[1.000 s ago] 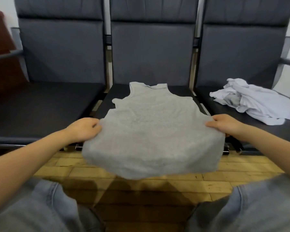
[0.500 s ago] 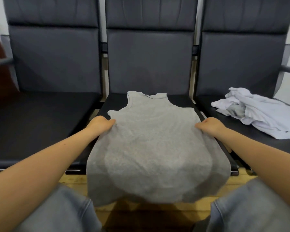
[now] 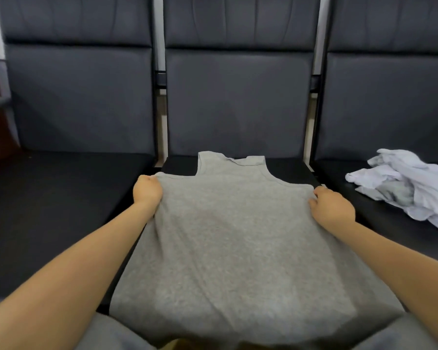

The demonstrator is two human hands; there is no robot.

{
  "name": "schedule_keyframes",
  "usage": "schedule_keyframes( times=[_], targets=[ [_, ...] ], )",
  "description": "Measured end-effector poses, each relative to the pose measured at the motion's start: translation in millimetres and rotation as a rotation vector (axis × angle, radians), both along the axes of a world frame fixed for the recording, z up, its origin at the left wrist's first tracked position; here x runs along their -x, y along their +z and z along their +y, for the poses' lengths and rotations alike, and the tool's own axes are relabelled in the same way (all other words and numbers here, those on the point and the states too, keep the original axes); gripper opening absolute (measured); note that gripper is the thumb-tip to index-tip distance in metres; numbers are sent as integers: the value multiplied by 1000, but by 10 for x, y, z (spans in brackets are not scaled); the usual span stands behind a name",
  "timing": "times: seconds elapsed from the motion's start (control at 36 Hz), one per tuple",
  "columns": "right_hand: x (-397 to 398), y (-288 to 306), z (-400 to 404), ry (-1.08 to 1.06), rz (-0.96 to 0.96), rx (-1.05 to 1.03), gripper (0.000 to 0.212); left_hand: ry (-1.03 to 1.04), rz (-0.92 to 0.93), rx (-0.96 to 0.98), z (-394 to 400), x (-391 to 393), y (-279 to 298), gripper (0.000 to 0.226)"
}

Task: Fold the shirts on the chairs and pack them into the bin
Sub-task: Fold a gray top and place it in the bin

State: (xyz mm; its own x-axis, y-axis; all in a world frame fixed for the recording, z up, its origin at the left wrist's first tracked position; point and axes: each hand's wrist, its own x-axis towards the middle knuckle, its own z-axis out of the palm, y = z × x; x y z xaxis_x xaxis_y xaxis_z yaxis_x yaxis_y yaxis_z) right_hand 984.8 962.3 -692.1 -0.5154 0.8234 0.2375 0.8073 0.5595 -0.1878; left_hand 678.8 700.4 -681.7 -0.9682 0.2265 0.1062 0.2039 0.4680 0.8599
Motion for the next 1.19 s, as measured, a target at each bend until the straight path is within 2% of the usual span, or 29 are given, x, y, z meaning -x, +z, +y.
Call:
schedule_keyframes(
  times=[0.11, 0.17, 0.25, 0.31, 0.39, 0.44, 0.5, 0.64, 0.75, 0.86, 0.92, 0.94, 1.03, 1.06, 1.11, 1.19],
  targets=[
    [40, -26, -19, -21, 25, 13, 22, -104, 370, 422, -7, 8, -86, 20],
    [39, -3, 8, -35, 78, 78, 25, -122, 419, 527, 12, 33, -114, 24],
    [64, 91, 74, -59, 190, 202, 52, -110, 306, 490, 51, 88, -72, 48],
    [100, 156, 125, -42, 222, 239, 62, -131, 287, 520, 80, 131, -68, 46],
    [146, 177, 214, -11, 110, 259, 53, -137, 322, 539, 90, 145, -98, 29],
    [168, 151, 268, 6, 49, 234, 37, -118, 331, 532, 96, 132, -106, 26],
    [178, 136, 313, 5, 86, 188, 24, -84, 326, 501, 84, 124, -98, 22],
    [259, 221, 412, -76, 145, 146, 10, -49, 314, 498, 108, 146, -86, 19],
    [494, 278, 438, 0, 162, 159, 23, -124, 380, 589, 344, 144, 20, 30],
    [881, 347, 448, 197, 264, 108, 14, -279, 311, 453, 720, 208, 69, 21],
    [1136, 384, 519, 266, 248, 77, 11, -338, 274, 478, 932, 289, 92, 22],
    [1262, 389, 561, 293, 216, 72, 17, -351, 268, 498, 1037, 340, 110, 25],
    [1575, 314, 704, 327, 112, 90, 57, -349, 260, 500, 1331, 539, 126, 33],
    [1666, 258, 754, 320, 90, 106, 64, -330, 247, 505, 1431, 613, 100, 36],
    [1805, 146, 818, 308, 55, 92, 60, -286, 236, 546, 1599, 697, 61, 46],
    [1967, 1, 903, 303, 73, -25, 34, -222, 270, 581, 1797, 734, 3, 53]
  ],
)
